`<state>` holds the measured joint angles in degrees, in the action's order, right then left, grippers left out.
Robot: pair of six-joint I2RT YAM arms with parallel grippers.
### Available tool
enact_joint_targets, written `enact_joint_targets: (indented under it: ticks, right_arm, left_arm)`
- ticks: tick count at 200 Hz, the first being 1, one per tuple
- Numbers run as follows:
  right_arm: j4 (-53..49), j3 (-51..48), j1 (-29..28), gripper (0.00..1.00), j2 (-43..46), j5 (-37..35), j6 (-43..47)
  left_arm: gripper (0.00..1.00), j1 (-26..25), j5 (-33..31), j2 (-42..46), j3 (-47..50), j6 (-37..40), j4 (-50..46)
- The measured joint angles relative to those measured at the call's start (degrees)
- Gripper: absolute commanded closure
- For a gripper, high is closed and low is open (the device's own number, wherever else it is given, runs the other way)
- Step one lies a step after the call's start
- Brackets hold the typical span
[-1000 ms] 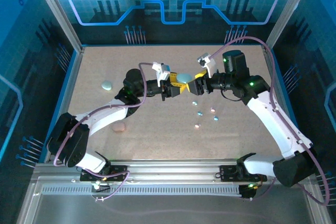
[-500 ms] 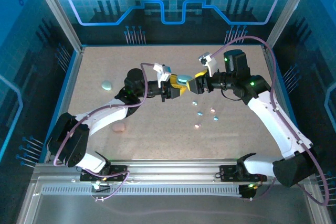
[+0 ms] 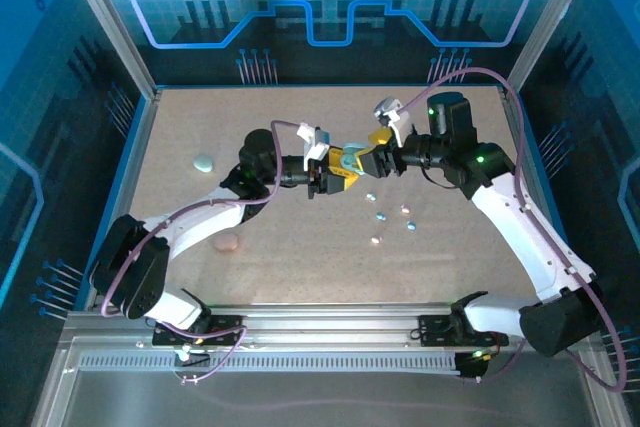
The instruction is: Insert wireless bluetooth earbuds into charging case
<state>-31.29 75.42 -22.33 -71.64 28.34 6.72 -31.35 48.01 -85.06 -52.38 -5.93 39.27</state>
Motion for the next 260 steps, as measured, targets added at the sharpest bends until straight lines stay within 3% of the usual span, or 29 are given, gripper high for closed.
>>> enact_joint_targets:
  ticks: [47,78,106,148,213,260]
  right_arm:
    - [-0.33,0.02,0.0,0.66,0.0,5.4,10.05]
    - [-2.01,0.52,0.0,0.65,-0.28,8.37,14.91]
    - [-2.82,1.33,0.28,0.74,-0.57,9.92,17.49]
    - [-3.89,3.5,1.14,0.79,-1.99,10.99,17.81]
    - [-7.76,5.25,1.18,0.76,-3.89,11.56,20.02]
    - [-9.66,6.08,1.38,0.84,-4.9,11.5,21.22]
  left_arm:
    - [0.76,0.0,2.43,-0.13,-1.09,0.31,-1.4]
    - [0.75,0.0,3.41,-0.15,-1.57,0.98,-3.15]
    - [0.74,0.0,3.8,-0.15,-1.6,1.68,-3.93]
    - [0.73,0.0,4.2,-0.15,-1.6,2.01,-4.87]
    - [0.71,0.0,4.37,-0.15,-1.6,3.08,-5.62]
    - [0.69,-0.02,4.85,-0.13,-1.62,3.1,-6.03]
